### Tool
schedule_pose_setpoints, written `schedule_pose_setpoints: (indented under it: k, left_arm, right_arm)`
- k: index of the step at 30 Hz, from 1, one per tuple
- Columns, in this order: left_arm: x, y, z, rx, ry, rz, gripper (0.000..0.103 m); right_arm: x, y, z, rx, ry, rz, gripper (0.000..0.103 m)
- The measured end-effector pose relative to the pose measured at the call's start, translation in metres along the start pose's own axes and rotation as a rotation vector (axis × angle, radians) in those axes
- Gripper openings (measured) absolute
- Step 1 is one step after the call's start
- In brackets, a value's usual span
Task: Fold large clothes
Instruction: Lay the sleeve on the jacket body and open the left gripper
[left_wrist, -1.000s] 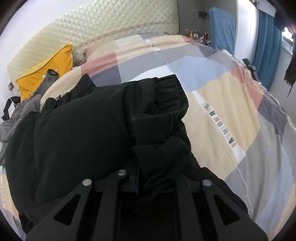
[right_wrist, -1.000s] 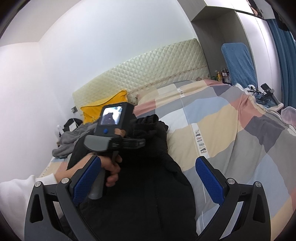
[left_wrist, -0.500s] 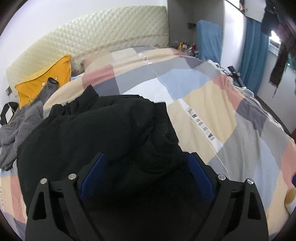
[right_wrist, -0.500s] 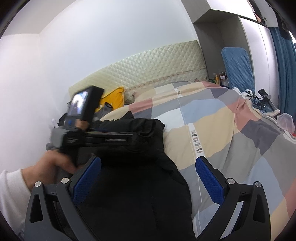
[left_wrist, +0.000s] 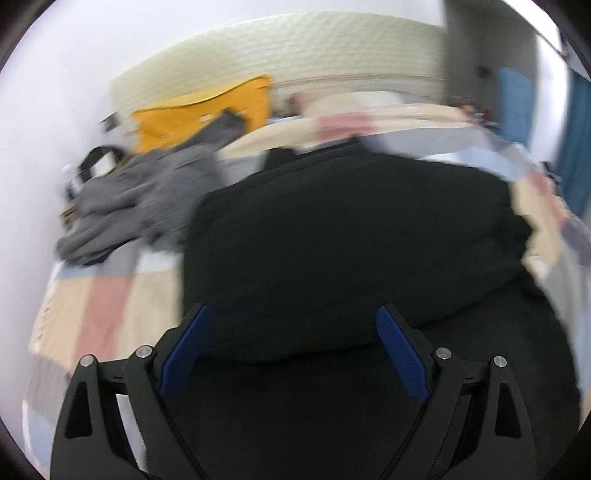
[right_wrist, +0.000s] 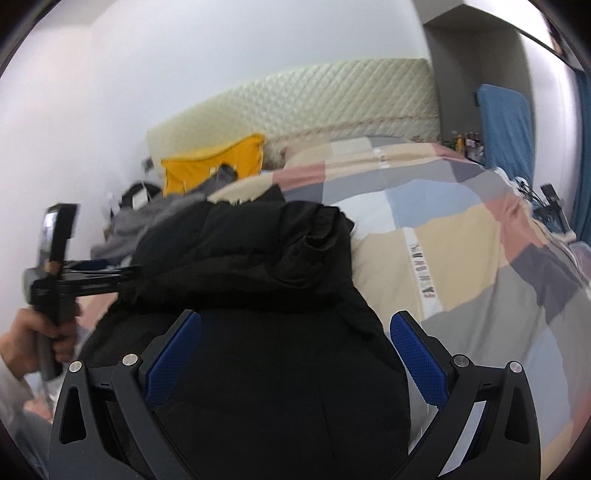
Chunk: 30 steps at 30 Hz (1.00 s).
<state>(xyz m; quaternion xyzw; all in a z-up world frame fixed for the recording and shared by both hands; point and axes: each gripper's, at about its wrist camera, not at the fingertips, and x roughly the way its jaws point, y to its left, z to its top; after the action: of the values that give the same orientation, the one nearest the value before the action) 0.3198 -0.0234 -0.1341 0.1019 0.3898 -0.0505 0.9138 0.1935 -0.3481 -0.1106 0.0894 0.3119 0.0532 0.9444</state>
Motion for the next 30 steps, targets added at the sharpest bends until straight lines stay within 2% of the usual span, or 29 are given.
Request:
schedule_pose_setpoints:
  k: [2,6,10,15,19,24,30]
  left_arm:
    - [0.010,0.022,-0.011,-0.020,0.036,0.031,0.091]
    - [0.036,0.053,-0.035,-0.069,0.088,0.088,0.091]
    - [0.063,0.077,-0.047,-0.159,0.158,0.106,0.091]
    - [0.088,0.088,-0.055,-0.188,0.220,0.151,0.091]
    - [0.109,0.099,-0.059,-0.202,0.248,0.211,0.091]
    - [0.114,0.121,-0.054,-0.313,0.213,0.212,0.091]
    - [0.107,0.125,-0.053,-0.377,0.177,0.212,0.092]
  right_arm:
    - [0.016,-0.002,0.010,-0.018,0.028,-0.004,0.103]
    - [0.053,-0.011,0.021,-0.088,0.080,-0.074,0.103]
    - [0.094,-0.028,0.009,-0.064,0.185,-0.090,0.103]
    - [0.134,-0.043,-0.006,-0.093,0.267,-0.154,0.103]
    - [0.151,-0.051,-0.006,-0.076,0.283,-0.154,0.103]
    - [0.165,-0.051,-0.006,-0.092,0.268,-0.157,0.103]
    - [0.166,-0.063,0.001,-0.043,0.219,-0.166,0.103]
